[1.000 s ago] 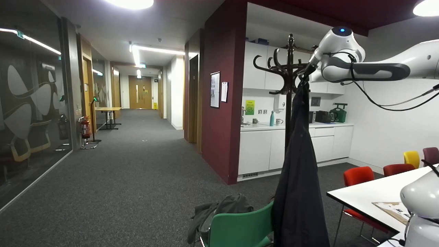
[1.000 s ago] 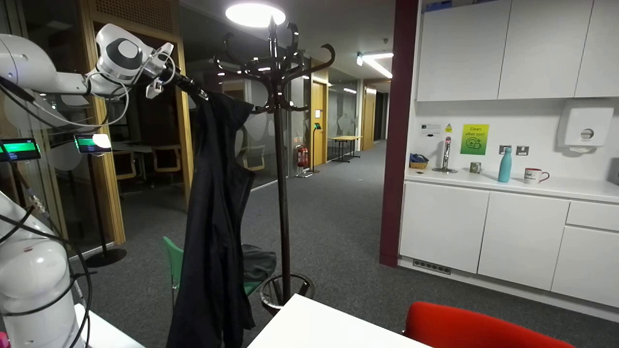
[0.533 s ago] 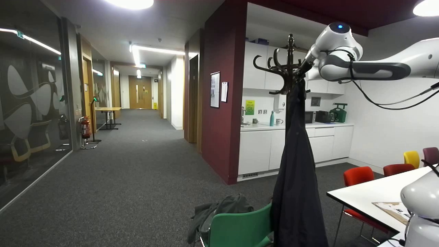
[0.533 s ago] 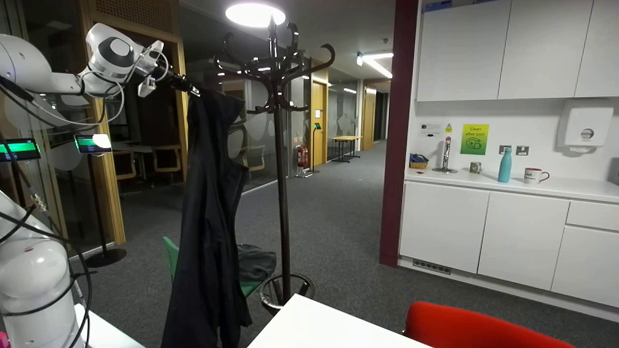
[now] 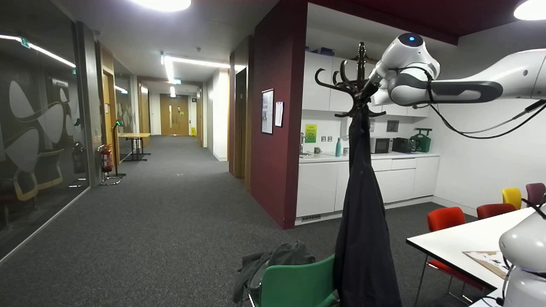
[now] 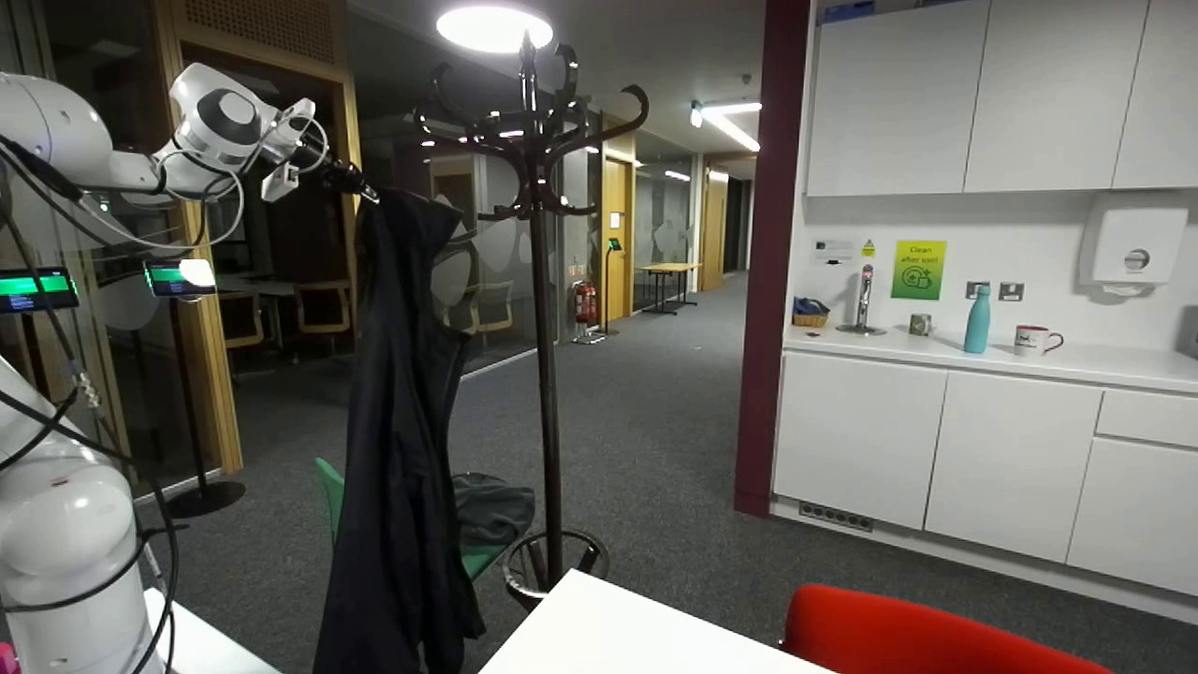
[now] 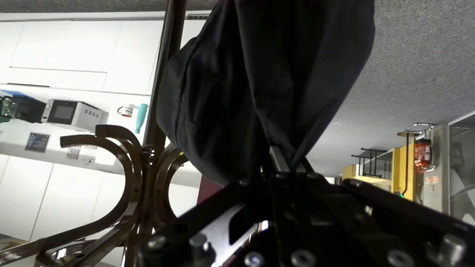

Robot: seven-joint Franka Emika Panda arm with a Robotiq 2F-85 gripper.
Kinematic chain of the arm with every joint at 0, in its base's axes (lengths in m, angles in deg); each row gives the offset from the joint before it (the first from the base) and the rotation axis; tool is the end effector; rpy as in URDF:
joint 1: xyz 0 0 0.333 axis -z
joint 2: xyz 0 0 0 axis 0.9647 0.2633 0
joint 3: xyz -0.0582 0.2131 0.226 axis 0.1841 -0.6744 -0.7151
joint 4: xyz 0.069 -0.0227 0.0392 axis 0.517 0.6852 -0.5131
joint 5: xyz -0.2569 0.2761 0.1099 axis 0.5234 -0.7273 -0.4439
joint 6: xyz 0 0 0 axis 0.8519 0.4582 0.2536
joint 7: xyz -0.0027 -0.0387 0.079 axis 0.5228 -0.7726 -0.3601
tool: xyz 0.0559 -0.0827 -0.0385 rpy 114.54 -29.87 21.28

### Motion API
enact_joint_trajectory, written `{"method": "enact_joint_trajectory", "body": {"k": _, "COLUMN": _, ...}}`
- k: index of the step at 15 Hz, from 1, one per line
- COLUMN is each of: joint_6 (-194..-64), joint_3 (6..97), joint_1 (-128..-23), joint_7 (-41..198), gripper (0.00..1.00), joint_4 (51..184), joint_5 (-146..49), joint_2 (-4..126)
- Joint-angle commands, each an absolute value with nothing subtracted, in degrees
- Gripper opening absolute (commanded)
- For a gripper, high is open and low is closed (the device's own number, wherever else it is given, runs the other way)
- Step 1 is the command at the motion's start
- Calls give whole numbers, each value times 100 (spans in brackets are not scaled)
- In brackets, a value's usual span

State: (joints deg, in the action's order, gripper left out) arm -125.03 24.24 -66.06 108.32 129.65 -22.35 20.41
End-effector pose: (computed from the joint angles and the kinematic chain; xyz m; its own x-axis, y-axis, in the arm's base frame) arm 0.4399 0.1596 0.7848 0.5279 0.0073 0.8493 -0.2380 -0.9586 0.1562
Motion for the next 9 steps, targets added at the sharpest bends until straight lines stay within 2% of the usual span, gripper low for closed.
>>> {"method": "enact_joint_trajectory", "body": {"k": 1, "joint_6": -12383, "joint_3": 2438, "joint_1": -6796, "joint_7": 10782, "gripper": 0, "joint_4": 12607, "joint_5": -2114, "joint_2": 2319}}
{"method": "enact_joint_trajectory", "body": {"k": 9, "joint_6": -12362, "joint_3": 2481, "joint_1": -7001, "joint_7": 10765, "gripper": 0, "joint_4": 12537, "joint_5": -2070, "joint_2": 2752}}
